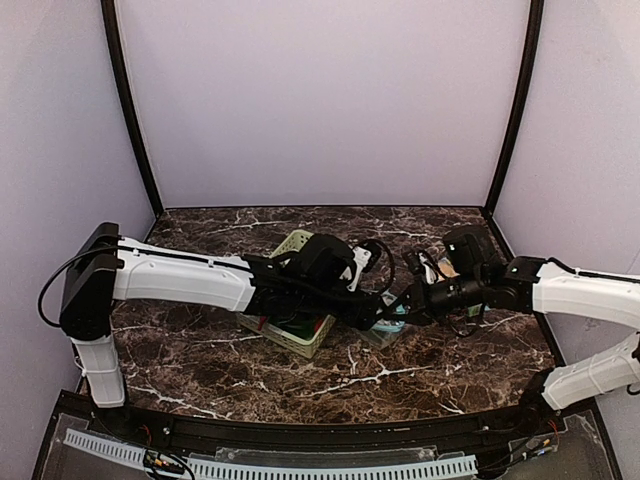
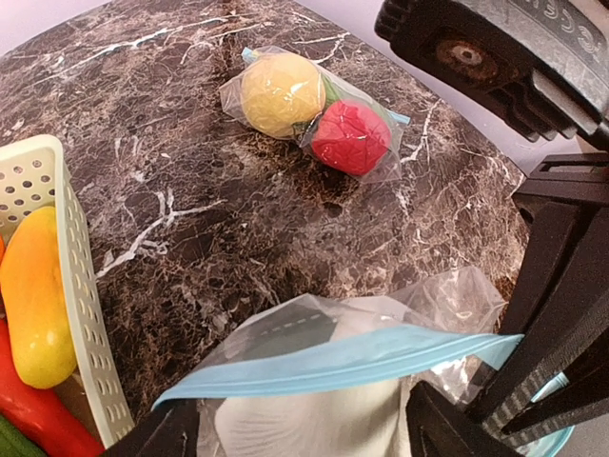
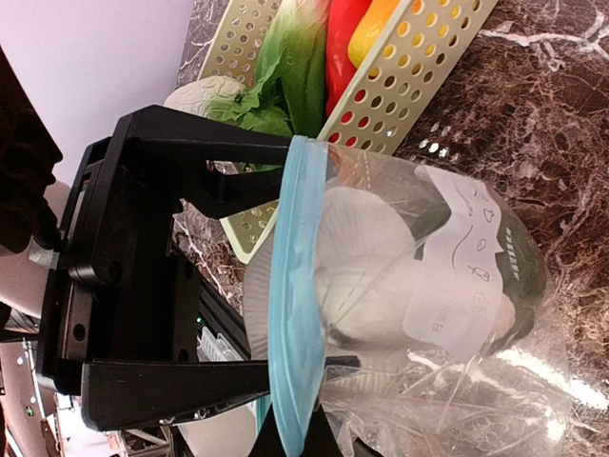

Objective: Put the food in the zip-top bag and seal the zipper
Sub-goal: Place the fake vegetable in the zipper food storage bag, then pass from the right arm to the left

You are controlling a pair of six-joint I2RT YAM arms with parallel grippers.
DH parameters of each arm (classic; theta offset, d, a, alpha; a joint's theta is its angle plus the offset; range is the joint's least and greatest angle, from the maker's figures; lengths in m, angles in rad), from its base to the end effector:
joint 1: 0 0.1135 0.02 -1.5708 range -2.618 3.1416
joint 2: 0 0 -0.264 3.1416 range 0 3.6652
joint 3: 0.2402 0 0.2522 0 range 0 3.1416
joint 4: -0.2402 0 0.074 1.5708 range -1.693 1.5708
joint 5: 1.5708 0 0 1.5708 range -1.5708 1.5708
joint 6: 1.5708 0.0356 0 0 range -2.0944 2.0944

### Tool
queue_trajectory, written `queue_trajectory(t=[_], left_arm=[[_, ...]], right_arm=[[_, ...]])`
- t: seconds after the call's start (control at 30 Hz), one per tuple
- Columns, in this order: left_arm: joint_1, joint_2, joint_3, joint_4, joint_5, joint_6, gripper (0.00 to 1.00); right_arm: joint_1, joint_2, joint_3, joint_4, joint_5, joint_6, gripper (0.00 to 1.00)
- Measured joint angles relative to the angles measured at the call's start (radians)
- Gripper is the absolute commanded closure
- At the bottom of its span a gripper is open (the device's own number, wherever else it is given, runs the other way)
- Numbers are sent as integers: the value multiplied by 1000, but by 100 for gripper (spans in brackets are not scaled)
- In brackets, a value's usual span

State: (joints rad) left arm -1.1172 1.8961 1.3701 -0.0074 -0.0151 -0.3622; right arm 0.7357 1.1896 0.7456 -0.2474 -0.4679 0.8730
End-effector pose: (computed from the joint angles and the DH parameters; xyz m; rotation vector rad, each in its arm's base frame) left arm 0.1936 -0.3959 0.2368 0.8121 2.0742 -0.8447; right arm 0.1747 0.1798 0.2401 -0.1102 2.5623 1.2850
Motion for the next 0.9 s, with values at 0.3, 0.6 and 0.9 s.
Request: queue_trajectory(t=[0.3, 0.6, 0.9], left_arm=[[0, -213, -93, -28, 116, 45, 6], [62, -430, -286, 20, 266, 52, 10], [142, -413, -409, 30, 362, 153, 31]], right_arm=[[-39, -14, 0, -6, -6, -7, 100], [-53, -14, 0, -6, 19, -23, 100], [-56, -18, 13, -29, -1, -57, 100]])
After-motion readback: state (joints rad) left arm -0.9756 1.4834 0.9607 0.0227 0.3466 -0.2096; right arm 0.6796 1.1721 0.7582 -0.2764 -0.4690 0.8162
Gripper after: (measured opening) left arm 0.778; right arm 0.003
